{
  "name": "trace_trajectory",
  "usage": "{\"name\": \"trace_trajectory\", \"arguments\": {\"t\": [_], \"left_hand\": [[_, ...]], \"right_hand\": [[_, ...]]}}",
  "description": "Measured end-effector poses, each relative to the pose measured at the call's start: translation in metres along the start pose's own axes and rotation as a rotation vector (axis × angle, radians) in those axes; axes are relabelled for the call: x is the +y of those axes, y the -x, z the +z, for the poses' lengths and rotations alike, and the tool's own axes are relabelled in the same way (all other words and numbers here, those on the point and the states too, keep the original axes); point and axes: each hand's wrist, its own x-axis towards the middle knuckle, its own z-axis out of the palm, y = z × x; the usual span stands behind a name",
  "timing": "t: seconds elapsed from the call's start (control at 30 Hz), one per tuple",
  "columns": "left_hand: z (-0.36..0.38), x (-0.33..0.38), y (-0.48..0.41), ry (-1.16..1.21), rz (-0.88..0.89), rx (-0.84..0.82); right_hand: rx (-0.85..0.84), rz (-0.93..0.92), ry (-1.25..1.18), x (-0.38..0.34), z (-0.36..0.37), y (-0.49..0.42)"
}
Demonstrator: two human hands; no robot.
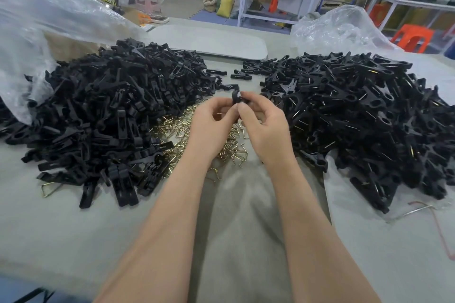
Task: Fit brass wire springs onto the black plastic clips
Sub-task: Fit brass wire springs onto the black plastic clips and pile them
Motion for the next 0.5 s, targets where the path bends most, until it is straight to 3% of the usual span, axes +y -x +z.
{"name": "trace_trajectory", "arguments": {"t": [0.27, 0.5], "left_hand": [[0.002, -0.0013, -0.0009, 0.096, -0.156, 0.023], [0.0006, 0.0, 0.0005, 0.058, -0.131, 0.007]], "right_hand": [[0.068, 0.054, -0.096, 0.0029, -0.0056, -0.001], [0.041, 0.066, -0.009, -0.0006, -0.0066, -0.001]]}}
